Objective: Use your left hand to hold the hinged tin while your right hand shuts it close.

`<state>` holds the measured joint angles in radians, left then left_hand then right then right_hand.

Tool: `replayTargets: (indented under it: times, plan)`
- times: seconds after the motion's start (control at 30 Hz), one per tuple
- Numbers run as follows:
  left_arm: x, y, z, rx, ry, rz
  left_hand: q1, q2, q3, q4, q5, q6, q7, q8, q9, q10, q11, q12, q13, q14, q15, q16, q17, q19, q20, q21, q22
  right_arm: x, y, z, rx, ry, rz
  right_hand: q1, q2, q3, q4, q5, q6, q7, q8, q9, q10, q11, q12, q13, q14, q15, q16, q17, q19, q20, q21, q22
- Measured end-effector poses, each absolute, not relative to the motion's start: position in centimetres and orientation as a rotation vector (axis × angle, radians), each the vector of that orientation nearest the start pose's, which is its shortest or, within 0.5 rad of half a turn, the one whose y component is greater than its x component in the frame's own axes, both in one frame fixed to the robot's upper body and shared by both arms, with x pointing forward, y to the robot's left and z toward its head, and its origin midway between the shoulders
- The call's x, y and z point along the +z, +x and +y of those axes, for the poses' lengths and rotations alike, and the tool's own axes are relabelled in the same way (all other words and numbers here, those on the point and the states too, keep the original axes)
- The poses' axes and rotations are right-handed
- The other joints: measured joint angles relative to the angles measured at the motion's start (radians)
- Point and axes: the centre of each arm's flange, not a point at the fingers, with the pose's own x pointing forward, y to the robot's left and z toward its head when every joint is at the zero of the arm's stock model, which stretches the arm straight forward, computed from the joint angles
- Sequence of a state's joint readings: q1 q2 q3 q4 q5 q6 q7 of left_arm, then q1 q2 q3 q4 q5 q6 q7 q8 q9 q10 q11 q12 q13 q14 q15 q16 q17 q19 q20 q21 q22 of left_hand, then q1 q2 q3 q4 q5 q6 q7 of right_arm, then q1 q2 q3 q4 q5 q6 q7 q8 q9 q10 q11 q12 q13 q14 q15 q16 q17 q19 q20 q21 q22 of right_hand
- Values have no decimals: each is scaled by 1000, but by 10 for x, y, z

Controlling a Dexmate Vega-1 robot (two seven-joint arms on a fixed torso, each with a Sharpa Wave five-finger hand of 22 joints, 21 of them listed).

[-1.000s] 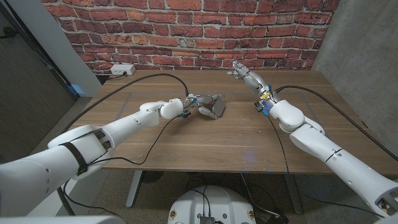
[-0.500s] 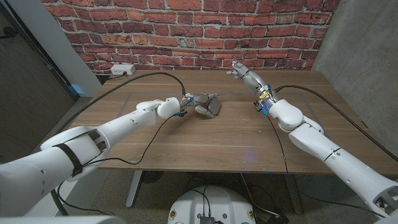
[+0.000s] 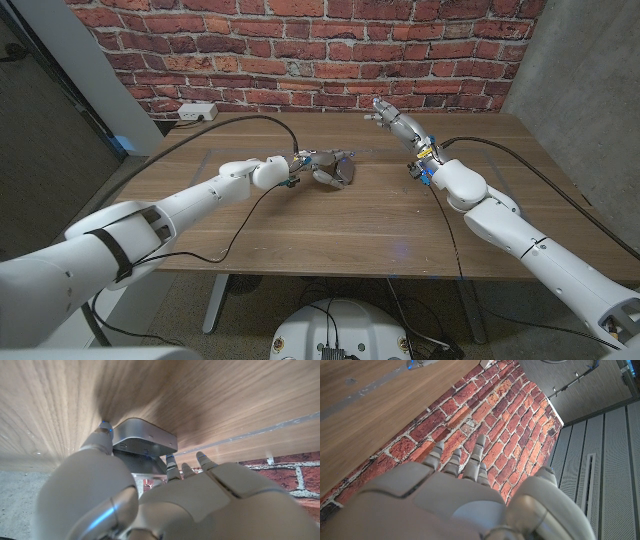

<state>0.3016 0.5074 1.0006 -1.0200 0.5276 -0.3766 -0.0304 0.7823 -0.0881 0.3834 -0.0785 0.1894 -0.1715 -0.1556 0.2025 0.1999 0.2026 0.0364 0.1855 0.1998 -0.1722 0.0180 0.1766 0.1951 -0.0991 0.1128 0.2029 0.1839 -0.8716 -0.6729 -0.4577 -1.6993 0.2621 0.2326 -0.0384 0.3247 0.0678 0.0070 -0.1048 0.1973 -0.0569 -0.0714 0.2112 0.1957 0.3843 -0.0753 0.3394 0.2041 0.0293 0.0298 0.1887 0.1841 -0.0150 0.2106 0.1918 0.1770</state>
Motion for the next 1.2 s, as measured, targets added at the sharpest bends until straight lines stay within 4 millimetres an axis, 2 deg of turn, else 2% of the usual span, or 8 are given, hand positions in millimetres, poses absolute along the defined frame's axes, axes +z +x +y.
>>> replayTargets:
  times: [0.2, 0.37, 0.73, 0.97, 1.2]
  plan:
    - [4, 693, 126, -449, 1596, -754, -13, -13, -13, 4, 5, 0, 0, 0, 0, -23, 35, 0, -4, 1, 11, 0, -4, -4, -4, 0, 0, 33, 573, -205, 344, -466, -816, 0, 0, 0, 0, 0, 0, 0, 0, 0, 0, 0, 0, 0, 0, 0, 0, 0, 0, 0, 0, 0]
    - [5, 691, 125, -439, 1615, -772, -23, -24, -23, 7, 8, 0, -7, 0, 0, -63, 47, -5, -5, 1, 22, 0, -5, -5, -5, 0, 0, 33, 573, -205, 344, -465, -815, 0, 0, 0, 0, 0, 0, 0, 0, 0, 0, 0, 0, 0, 0, 0, 0, 0, 0, 0, 0, 0]
    - [8, 685, 126, -397, 1645, -817, -27, -27, -27, 8, 15, -5, -13, 0, 0, -60, 45, 0, -9, 1, 22, 0, -5, -5, -5, 0, 0, 31, 573, -207, 343, -465, -813, 0, 0, -3, 3, 0, 0, 0, 0, 0, 0, 0, 0, 0, 0, 0, 0, 0, 0, 0, 0, 0]
    - [11, 682, 132, -368, 1664, -828, -28, -27, -30, 5, 15, -5, -13, 0, 0, -29, 30, 15, -9, 1, 22, 5, -9, -5, -5, 0, 0, 32, 572, -207, 345, -467, -815, 0, 0, -3, 3, 0, 0, 0, 0, 0, 0, 0, 0, 0, 0, 0, 0, 0, 0, 0, 0, 0]
    - [14, 680, 139, -338, 1688, -818, -47, -26, -38, 6, 23, -5, -12, 0, 0, -1, 30, 28, -9, 1, 22, 13, -9, -1, -2, 0, 0, 33, 572, -206, 346, -468, -817, 0, 0, -3, 3, 0, 0, 0, 0, 0, 0, 0, 0, 0, 0, 0, 0, 0, 0, 0, 0, 0]
